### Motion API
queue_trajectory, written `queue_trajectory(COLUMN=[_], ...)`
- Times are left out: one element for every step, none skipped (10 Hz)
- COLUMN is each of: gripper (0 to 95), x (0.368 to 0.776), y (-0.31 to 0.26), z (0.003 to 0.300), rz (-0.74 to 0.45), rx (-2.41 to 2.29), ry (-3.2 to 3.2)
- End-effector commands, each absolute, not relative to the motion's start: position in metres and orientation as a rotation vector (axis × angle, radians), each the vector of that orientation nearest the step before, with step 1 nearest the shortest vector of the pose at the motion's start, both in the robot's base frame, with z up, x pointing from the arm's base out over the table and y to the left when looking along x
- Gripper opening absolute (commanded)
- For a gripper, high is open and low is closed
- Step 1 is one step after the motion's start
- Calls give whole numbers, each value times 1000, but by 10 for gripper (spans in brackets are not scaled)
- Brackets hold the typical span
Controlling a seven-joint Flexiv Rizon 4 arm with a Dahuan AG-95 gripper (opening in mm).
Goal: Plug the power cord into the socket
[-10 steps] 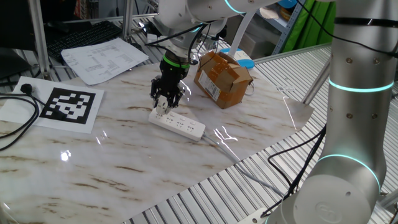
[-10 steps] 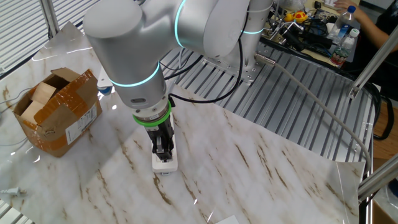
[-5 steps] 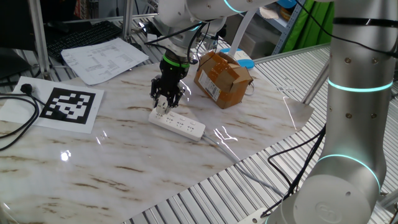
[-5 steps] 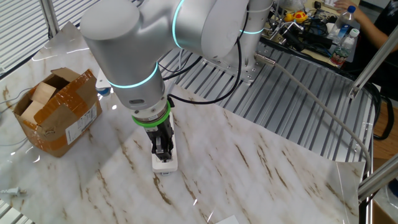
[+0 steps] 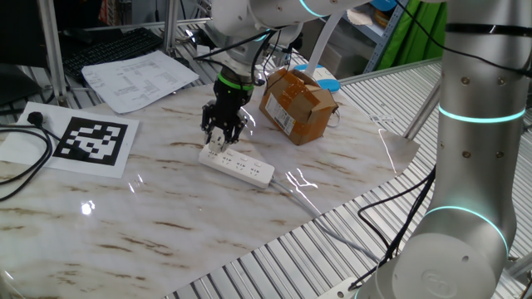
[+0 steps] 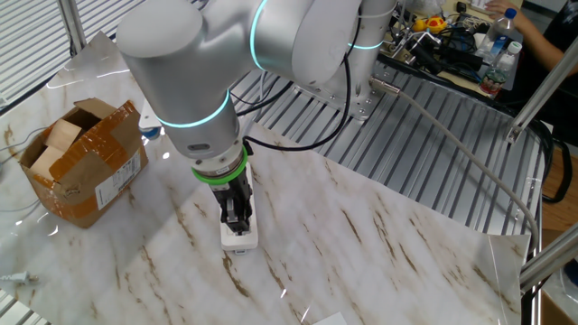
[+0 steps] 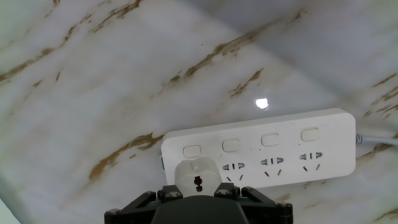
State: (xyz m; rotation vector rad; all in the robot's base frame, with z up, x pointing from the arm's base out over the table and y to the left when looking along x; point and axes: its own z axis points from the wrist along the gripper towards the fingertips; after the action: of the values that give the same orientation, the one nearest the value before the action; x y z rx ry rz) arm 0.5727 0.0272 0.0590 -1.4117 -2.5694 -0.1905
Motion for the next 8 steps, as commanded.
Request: queue_trajectory(gripper=[0,0,0,0,0,0,0,0], x=[573,573,573,573,573,573,574,573], y=[27,27,27,27,27,27,27,27], z=[60,59,59,58,57,56,54,54], rz=[-183,-181,-185,-190,-192,-193,-197,-201], rx=[-1406,-1404,-1409,-1415,-1417,-1417,-1419,-1422], ry=[-2575,-2576,-2575,-2577,-2578,-2580,-2582,-2579])
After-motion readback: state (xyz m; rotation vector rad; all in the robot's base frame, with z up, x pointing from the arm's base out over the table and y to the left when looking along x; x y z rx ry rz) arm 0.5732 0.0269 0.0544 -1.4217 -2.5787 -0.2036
